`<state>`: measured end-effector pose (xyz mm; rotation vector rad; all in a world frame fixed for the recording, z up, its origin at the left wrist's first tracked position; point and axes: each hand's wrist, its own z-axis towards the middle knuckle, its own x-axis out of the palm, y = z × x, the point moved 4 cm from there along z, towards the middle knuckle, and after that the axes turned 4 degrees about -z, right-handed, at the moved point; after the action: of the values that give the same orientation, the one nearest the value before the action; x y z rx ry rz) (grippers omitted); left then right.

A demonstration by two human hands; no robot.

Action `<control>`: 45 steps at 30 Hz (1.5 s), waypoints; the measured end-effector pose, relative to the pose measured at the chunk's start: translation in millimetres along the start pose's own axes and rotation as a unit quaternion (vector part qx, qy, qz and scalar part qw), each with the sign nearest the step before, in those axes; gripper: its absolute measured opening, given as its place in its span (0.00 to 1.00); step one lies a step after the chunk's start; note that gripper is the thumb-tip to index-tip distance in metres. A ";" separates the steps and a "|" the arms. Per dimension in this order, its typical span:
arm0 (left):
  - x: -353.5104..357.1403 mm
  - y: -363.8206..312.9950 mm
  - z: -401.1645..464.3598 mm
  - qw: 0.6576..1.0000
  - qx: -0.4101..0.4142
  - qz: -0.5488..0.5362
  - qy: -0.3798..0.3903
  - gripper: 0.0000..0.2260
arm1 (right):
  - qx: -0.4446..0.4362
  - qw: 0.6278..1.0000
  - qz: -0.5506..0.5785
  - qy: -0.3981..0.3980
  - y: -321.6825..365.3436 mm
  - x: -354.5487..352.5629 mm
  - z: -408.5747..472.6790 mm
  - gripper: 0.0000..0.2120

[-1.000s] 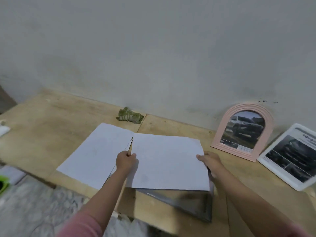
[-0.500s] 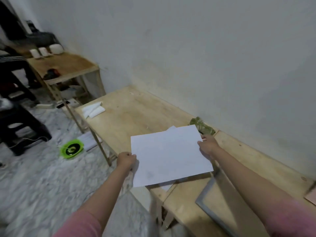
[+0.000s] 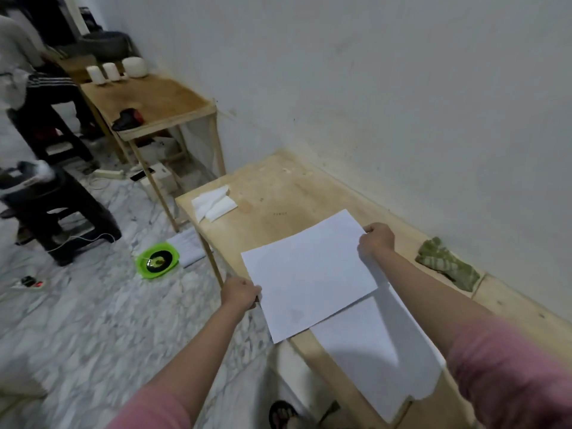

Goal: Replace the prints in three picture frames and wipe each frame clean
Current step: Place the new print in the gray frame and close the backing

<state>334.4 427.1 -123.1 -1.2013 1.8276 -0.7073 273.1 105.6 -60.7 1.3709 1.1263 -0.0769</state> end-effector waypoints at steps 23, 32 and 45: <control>41.0 -21.8 48.3 0.924 0.102 0.359 -0.085 0.12 | -0.089 0.975 -0.205 0.022 -7.3 98.6 121.0 0.10; 54.2 -10.0 -7.7 0.904 0.190 0.378 -0.069 0.17 | -0.102 0.977 -0.181 0.050 -58.1 34.5 71.7 0.08; 118.6 40.4 -106.0 0.886 0.181 0.426 0.013 0.29 | -0.098 0.908 -0.390 0.116 -156.7 -50.0 -8.4 0.21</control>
<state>199.4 335.2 -140.2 -0.0836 1.8880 -0.5002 143.6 40.9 -139.2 0.6935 1.7821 -0.3746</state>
